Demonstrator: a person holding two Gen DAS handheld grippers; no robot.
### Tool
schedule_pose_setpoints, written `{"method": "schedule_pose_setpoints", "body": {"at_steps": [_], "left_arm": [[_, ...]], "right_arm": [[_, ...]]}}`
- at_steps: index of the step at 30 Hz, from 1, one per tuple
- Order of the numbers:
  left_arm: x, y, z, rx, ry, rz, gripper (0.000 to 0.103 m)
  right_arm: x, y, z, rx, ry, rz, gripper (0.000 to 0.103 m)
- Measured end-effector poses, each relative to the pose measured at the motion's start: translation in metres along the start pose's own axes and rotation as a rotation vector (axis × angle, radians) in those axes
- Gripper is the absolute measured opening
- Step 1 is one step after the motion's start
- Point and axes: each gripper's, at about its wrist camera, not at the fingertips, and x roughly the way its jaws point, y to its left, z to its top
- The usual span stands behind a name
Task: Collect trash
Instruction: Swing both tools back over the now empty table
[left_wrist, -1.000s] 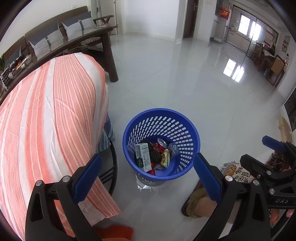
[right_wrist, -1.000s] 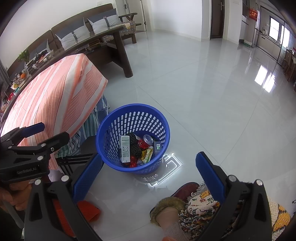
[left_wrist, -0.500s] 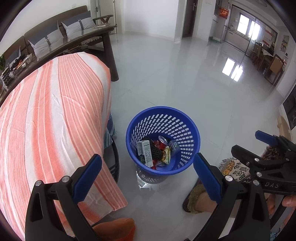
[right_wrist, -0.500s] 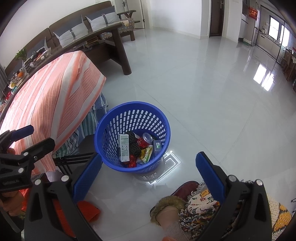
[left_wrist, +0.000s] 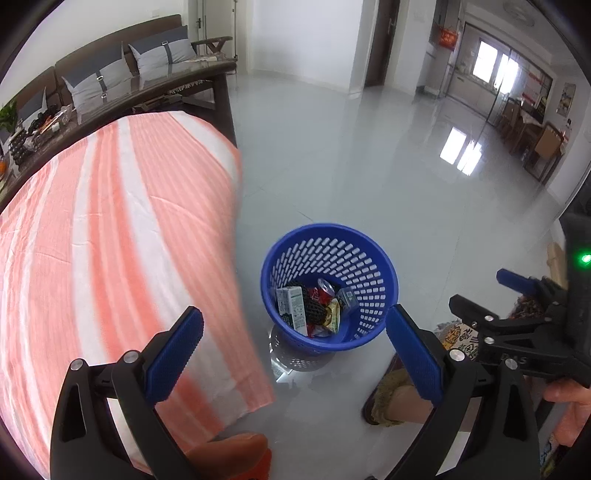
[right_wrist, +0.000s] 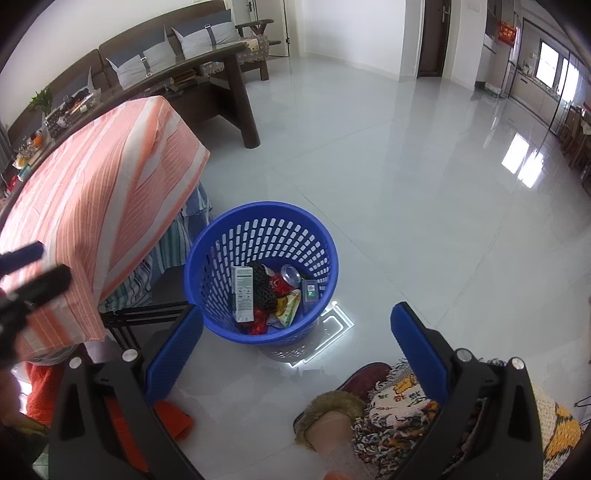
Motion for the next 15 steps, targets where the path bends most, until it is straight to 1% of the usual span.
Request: {"method": "schedule_pose_setpoints", "body": {"at_steps": [2,3,5,7,9,11,13,15], "left_arm": [[-0.015,0.035,0.001,-0.043,-0.019,0.008,0.098],[-0.022,0.057,0.002,-0.075,-0.024,0.022,0.098],[-0.035,0.111,0.001,-0.152,-0.033,0.065,0.098],[-0.043,0.171,0.000,-0.223,-0.037,0.152,0.098],[-0.043,0.234,-0.001,-0.278,-0.024,0.279,0.098],[-0.039,0.295,-0.004,-0.344,-0.005,0.373,0.098],[-0.033,0.355,-0.009,-0.408,0.020,0.445,0.098],[-0.029,0.403,-0.016,-0.467,0.034,0.490,0.098]], "right_arm": [[-0.003,0.014,0.005,-0.026,0.000,-0.017,0.098],[-0.007,0.026,0.008,-0.047,-0.010,-0.005,0.098],[-0.016,0.067,0.019,-0.132,-0.029,0.061,0.098],[-0.024,0.126,0.032,-0.256,-0.040,0.147,0.098],[-0.028,0.186,0.044,-0.374,-0.048,0.237,0.098],[-0.028,0.256,0.057,-0.491,-0.051,0.315,0.098],[-0.023,0.318,0.065,-0.583,-0.040,0.388,0.098],[-0.012,0.377,0.070,-0.659,-0.027,0.427,0.098]]}}
